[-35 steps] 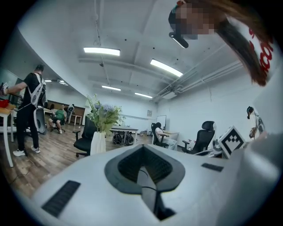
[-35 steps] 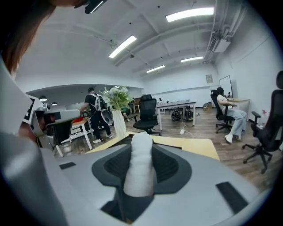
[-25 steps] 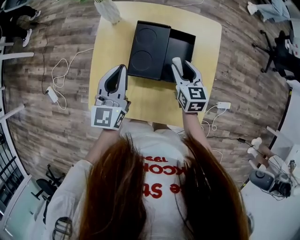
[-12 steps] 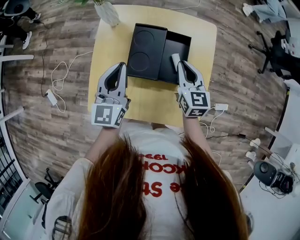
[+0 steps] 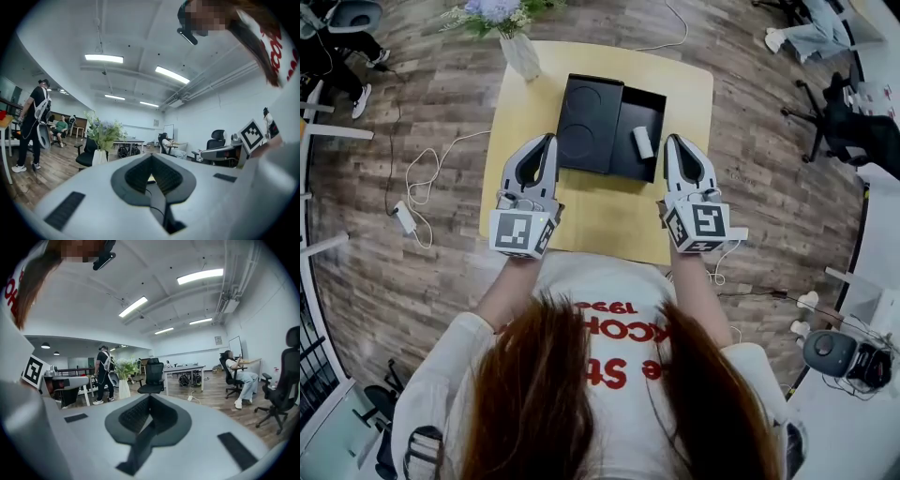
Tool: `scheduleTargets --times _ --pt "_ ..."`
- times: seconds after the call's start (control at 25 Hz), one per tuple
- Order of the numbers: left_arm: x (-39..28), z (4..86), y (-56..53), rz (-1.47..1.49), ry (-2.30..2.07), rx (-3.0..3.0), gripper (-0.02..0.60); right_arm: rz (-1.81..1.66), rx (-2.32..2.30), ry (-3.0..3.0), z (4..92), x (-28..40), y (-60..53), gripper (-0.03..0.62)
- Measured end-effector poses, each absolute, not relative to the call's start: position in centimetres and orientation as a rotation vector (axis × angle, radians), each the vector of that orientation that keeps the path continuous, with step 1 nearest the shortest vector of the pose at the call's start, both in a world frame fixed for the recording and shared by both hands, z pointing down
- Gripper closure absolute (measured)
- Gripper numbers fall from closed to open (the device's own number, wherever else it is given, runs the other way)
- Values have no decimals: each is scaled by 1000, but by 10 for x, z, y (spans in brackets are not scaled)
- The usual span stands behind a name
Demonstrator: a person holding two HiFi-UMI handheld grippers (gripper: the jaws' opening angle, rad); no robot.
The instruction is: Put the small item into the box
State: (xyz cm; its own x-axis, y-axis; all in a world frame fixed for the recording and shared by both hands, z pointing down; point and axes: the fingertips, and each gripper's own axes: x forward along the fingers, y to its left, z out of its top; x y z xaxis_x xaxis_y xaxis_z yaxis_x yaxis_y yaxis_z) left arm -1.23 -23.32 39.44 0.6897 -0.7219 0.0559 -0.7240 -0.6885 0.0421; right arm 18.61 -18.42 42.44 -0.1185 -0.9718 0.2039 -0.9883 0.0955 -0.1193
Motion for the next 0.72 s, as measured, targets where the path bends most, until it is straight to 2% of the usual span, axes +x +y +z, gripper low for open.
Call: scheduleTargets --times 0.72 --pt "-13 374 -230 -12 -1239 2868 575 236 2100 -2304 382 187 -164 589"
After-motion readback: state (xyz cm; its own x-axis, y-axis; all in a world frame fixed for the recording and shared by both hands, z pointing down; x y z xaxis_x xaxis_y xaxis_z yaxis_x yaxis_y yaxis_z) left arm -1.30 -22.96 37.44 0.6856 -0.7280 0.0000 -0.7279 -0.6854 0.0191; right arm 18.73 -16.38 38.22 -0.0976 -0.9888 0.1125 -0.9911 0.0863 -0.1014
